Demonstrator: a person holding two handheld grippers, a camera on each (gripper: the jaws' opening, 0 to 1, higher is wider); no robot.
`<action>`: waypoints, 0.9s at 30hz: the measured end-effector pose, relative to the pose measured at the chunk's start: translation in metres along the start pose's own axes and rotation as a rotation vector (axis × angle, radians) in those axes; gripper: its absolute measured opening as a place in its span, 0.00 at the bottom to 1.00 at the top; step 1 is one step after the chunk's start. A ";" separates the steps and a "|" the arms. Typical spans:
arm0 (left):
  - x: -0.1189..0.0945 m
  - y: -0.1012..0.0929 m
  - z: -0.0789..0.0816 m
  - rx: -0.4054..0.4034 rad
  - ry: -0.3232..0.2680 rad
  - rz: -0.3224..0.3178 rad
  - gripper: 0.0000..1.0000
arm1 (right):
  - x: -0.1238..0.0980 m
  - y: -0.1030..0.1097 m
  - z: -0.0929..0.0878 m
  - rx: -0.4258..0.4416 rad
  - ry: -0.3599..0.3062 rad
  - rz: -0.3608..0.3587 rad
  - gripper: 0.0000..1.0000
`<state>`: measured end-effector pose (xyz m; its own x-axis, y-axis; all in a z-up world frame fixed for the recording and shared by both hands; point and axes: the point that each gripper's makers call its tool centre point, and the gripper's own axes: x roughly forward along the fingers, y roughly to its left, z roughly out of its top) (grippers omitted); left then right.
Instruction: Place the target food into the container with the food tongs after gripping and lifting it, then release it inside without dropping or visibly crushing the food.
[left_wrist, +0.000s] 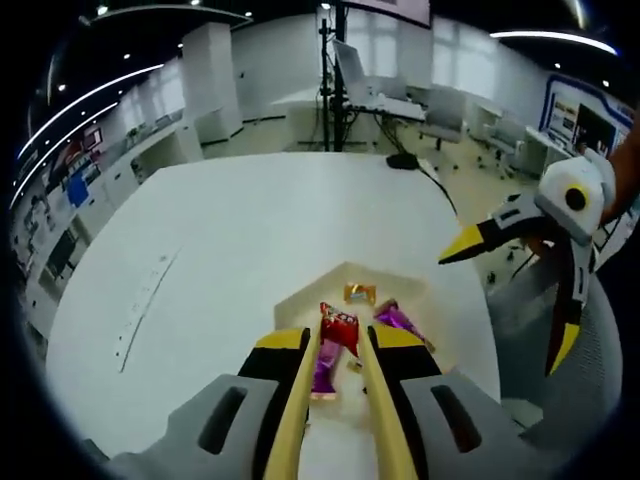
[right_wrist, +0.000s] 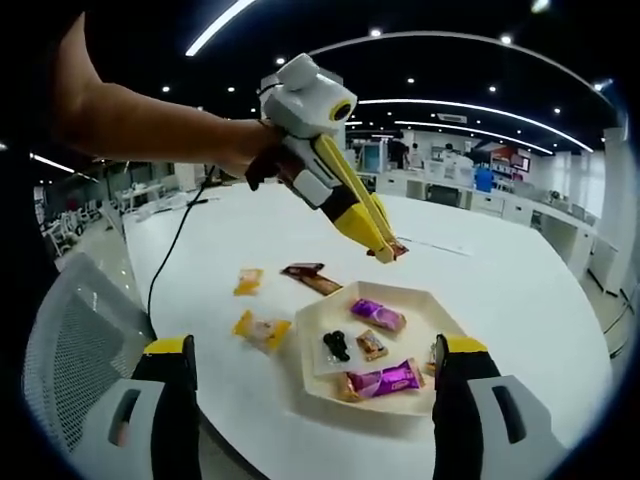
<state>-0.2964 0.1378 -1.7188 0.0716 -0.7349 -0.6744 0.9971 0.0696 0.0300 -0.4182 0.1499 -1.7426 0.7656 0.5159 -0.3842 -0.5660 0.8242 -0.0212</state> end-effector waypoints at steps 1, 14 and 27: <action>0.001 0.001 0.001 0.006 0.000 0.003 0.19 | 0.000 0.000 0.000 0.002 0.001 -0.001 0.97; 0.004 0.004 0.006 0.061 -0.041 0.030 0.25 | -0.001 0.000 0.000 0.005 -0.002 0.001 0.97; -0.008 0.001 0.006 0.046 -0.061 0.031 0.26 | 0.000 0.001 0.000 0.003 0.000 0.003 0.97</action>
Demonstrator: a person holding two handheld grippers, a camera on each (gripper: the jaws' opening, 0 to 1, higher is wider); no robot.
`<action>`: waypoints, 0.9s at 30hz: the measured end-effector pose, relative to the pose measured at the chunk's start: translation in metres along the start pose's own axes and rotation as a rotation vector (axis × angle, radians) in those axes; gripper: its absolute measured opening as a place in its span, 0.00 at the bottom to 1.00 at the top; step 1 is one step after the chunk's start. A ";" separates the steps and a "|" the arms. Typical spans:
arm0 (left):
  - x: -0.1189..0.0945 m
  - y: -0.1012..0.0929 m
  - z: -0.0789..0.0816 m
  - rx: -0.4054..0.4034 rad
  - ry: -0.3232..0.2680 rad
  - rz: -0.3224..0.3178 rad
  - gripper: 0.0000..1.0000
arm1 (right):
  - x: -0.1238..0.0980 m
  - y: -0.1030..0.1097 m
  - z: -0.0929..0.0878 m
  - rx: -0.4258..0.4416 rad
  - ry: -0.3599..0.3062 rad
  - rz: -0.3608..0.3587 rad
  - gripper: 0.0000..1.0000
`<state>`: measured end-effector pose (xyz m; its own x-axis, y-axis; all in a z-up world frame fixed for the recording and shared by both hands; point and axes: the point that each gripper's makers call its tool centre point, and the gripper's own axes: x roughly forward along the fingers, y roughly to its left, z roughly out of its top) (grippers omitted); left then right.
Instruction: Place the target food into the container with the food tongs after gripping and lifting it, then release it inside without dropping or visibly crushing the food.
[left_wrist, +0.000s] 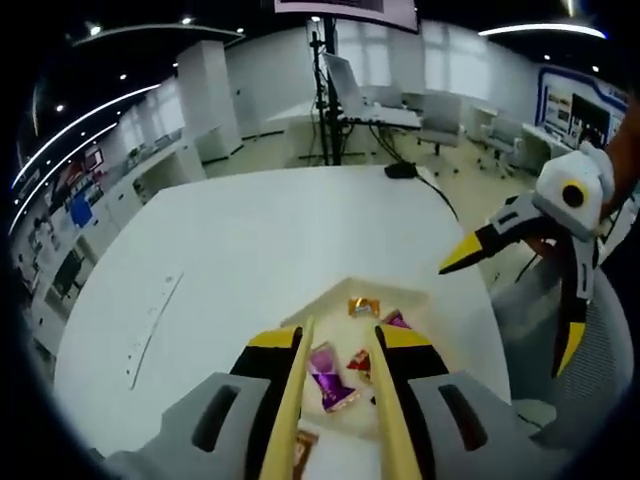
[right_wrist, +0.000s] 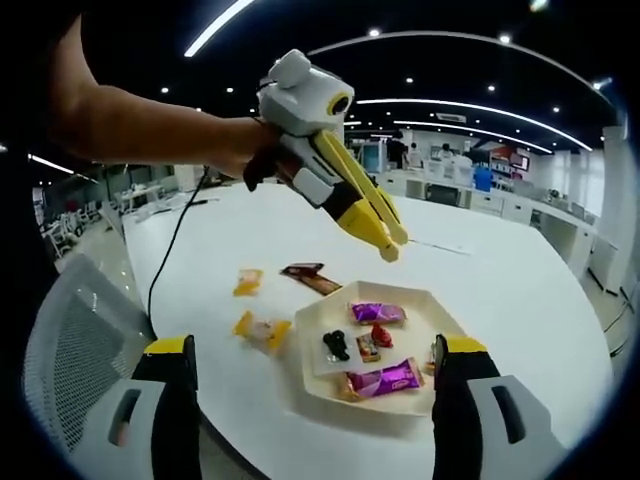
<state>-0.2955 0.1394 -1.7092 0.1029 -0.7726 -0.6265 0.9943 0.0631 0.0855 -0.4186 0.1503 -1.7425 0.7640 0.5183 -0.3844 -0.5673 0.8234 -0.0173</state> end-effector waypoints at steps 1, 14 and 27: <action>-0.002 0.000 -0.002 -0.006 0.000 0.002 0.26 | 0.000 0.000 -0.001 -0.001 0.002 0.000 0.97; -0.036 0.007 -0.031 -0.044 -0.009 0.043 0.26 | 0.001 0.002 -0.002 -0.009 0.009 0.006 0.97; -0.071 0.014 -0.073 -0.069 0.007 0.075 0.26 | 0.002 0.003 -0.003 -0.014 0.016 0.012 0.98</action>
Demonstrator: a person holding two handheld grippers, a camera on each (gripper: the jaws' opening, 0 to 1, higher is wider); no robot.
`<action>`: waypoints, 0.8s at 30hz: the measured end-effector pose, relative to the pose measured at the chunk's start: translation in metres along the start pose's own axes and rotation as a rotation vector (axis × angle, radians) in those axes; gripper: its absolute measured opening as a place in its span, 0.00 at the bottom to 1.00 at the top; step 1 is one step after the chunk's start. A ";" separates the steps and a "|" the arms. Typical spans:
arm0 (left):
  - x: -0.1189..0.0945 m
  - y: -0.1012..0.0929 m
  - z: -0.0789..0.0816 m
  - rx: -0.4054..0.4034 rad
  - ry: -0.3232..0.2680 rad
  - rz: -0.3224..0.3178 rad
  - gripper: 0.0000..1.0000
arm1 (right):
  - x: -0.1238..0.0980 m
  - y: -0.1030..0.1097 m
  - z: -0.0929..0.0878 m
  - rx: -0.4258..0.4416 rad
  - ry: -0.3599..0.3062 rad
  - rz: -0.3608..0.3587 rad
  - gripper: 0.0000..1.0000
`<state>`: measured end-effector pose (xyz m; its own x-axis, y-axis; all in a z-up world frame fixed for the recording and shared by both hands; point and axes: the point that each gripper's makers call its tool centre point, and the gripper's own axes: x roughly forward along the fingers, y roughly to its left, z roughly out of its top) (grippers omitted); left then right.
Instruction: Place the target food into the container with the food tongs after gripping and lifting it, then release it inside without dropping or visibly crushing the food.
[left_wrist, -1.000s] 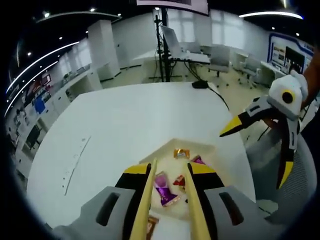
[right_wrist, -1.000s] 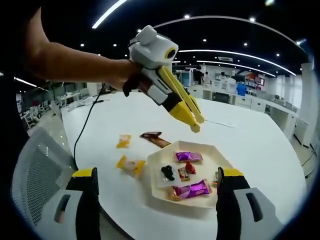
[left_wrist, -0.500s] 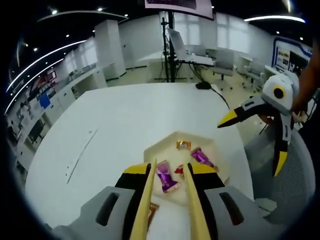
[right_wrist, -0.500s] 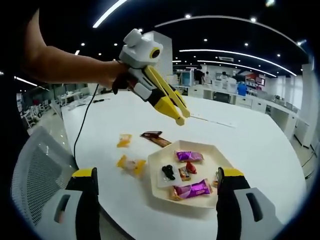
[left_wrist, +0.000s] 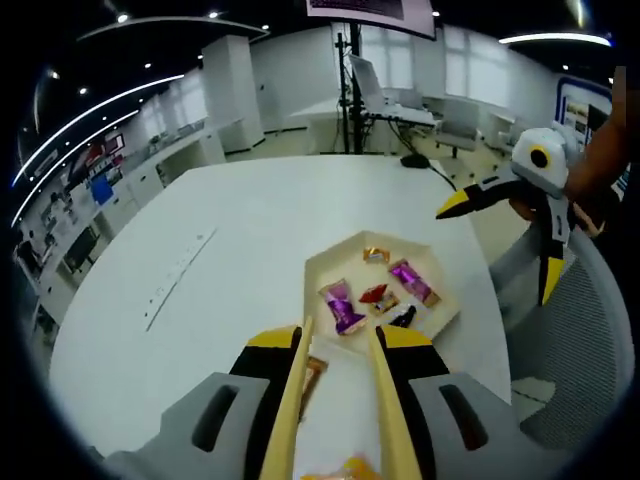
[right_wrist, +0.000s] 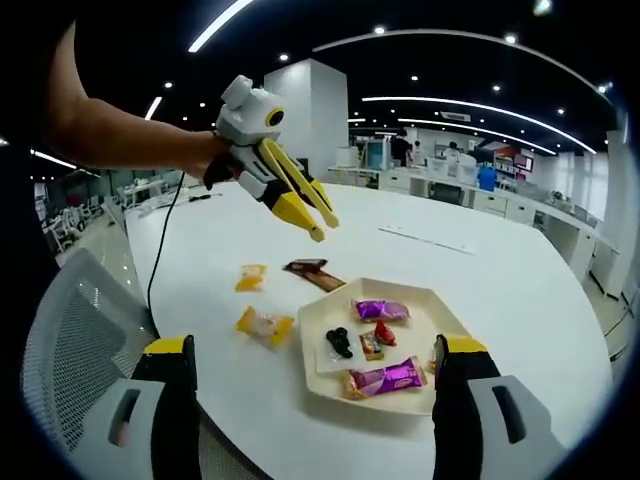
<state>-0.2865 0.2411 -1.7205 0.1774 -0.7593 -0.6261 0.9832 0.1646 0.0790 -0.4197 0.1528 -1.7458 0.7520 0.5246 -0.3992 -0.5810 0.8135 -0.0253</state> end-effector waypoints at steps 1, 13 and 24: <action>-0.002 0.001 -0.003 -0.003 0.004 0.002 0.26 | 0.000 0.000 0.000 0.001 0.000 0.000 0.98; -0.029 0.011 -0.040 -0.044 0.015 0.025 0.26 | 0.001 0.002 -0.002 -0.005 0.013 0.010 0.98; -0.053 0.022 -0.082 -0.068 0.044 0.061 0.26 | 0.002 0.004 -0.004 -0.009 0.022 0.016 0.98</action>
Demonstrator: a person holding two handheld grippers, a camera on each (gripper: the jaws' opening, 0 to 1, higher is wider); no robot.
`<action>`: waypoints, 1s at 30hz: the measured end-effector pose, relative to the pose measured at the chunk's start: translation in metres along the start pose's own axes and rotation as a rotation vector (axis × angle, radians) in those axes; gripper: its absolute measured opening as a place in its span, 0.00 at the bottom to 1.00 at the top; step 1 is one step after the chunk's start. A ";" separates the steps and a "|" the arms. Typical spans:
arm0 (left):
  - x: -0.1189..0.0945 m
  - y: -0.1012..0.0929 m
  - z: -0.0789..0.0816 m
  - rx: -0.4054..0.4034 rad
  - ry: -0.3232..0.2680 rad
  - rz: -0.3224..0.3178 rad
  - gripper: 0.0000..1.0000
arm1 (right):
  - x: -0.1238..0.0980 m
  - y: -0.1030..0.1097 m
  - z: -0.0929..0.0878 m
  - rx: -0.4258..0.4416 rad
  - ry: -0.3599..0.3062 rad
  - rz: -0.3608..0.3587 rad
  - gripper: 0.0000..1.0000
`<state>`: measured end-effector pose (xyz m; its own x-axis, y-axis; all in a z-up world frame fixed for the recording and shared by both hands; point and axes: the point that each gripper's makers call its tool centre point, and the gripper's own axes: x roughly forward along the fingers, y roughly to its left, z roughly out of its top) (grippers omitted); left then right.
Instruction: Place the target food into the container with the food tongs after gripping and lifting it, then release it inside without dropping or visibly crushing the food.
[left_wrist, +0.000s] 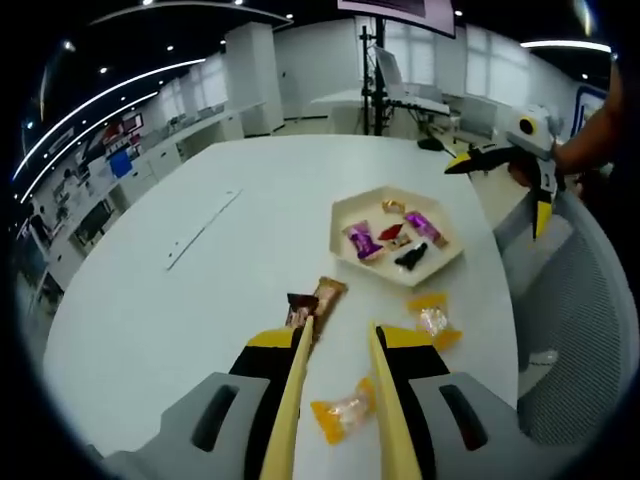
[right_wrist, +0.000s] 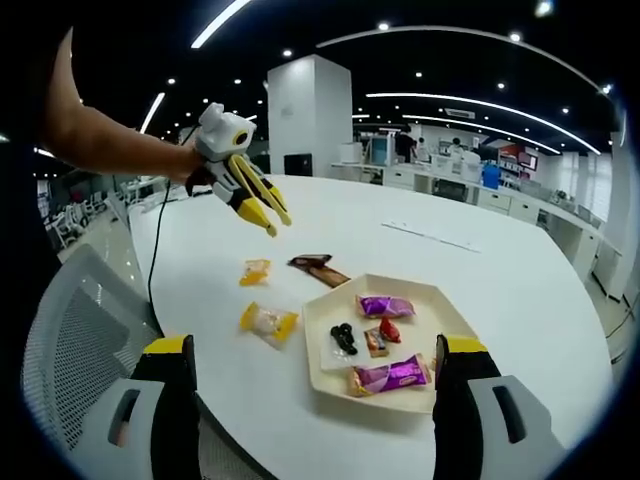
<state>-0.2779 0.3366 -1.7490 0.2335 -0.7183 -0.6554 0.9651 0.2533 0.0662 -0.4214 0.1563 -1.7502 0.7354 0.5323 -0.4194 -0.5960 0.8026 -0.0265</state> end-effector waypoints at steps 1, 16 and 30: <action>-0.003 0.000 -0.003 0.001 0.001 -0.003 0.26 | 0.000 0.000 0.000 -0.001 0.001 -0.001 0.98; -0.018 0.003 -0.029 0.029 0.003 -0.028 0.26 | 0.000 -0.001 -0.001 0.003 0.004 -0.006 0.98; -0.006 0.002 -0.061 0.004 0.055 -0.066 0.26 | 0.000 -0.001 -0.002 0.007 0.011 -0.006 0.98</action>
<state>-0.2844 0.3813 -1.7909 0.1631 -0.6965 -0.6987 0.9786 0.2042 0.0248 -0.4216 0.1546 -1.7523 0.7355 0.5241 -0.4295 -0.5891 0.8077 -0.0232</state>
